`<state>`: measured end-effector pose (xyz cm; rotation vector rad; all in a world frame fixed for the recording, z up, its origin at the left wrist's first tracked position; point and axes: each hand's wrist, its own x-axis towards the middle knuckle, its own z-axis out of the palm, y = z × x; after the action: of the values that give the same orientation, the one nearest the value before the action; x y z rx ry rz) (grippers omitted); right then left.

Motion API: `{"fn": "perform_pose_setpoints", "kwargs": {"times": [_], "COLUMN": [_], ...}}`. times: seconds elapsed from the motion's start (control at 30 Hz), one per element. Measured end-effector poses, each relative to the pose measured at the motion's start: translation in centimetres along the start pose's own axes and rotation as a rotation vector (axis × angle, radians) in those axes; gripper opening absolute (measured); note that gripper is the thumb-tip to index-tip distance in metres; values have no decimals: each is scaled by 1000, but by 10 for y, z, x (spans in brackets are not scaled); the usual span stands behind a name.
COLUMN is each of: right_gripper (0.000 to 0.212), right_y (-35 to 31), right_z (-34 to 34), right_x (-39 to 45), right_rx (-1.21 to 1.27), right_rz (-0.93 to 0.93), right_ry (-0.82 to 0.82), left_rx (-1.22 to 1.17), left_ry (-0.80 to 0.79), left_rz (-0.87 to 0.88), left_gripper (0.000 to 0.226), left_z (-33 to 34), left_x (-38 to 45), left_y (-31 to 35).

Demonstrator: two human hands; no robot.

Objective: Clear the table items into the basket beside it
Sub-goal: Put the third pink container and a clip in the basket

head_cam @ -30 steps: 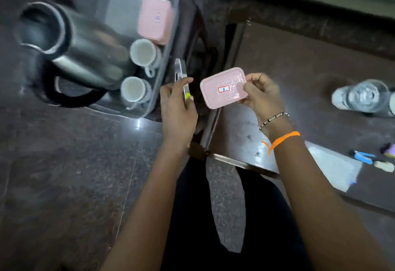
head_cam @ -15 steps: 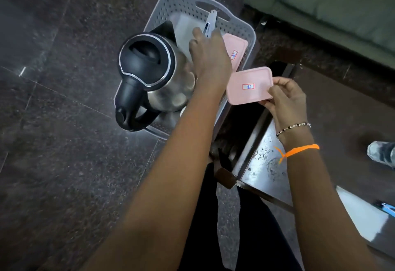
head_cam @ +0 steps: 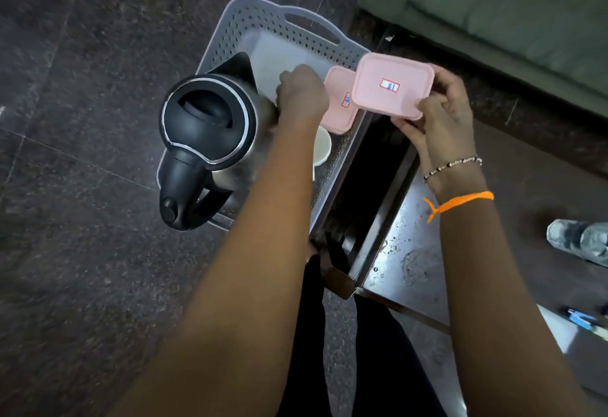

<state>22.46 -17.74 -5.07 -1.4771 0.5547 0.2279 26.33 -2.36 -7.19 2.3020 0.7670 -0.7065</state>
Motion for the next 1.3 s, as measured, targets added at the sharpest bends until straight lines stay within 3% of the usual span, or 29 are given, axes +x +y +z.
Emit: {"fn": "perform_pose_setpoints", "kwargs": {"times": [0.23, 0.33, 0.5, 0.8, 0.9, 1.07, 1.3], "right_gripper": [35, 30, 20, 44, 47, 34, 21], "right_y": [-17, -8, 16, 36, 21, 0, 20], "right_z": [52, 85, 138, 158, 143, 85, -46], "right_x": [37, 54, 86, 116, 100, 46, -24], "right_rx": [-205, -379, -661, -968, -868, -399, -190], "right_rz": [-67, -142, -207, -179, -188, -59, 86], "right_ry": [-149, -262, -314, -401, -376, -347, -162], "left_rx": [-288, -332, -291, -239, -306, -504, -513], "left_ry": [14, 28, 1, -17, 9, 94, 81], "left_rz": [61, 68, 87, 167, 172, 211, 307], "left_gripper": [38, 46, 48, 50, 49, 39, 31], "left_z": [2, 9, 18, 30, 29, 31, 81], "left_x": [-74, -85, -89, -84, -86, -96, -130], "left_y": [-23, -37, -53, -67, -66, -58, -25]}}
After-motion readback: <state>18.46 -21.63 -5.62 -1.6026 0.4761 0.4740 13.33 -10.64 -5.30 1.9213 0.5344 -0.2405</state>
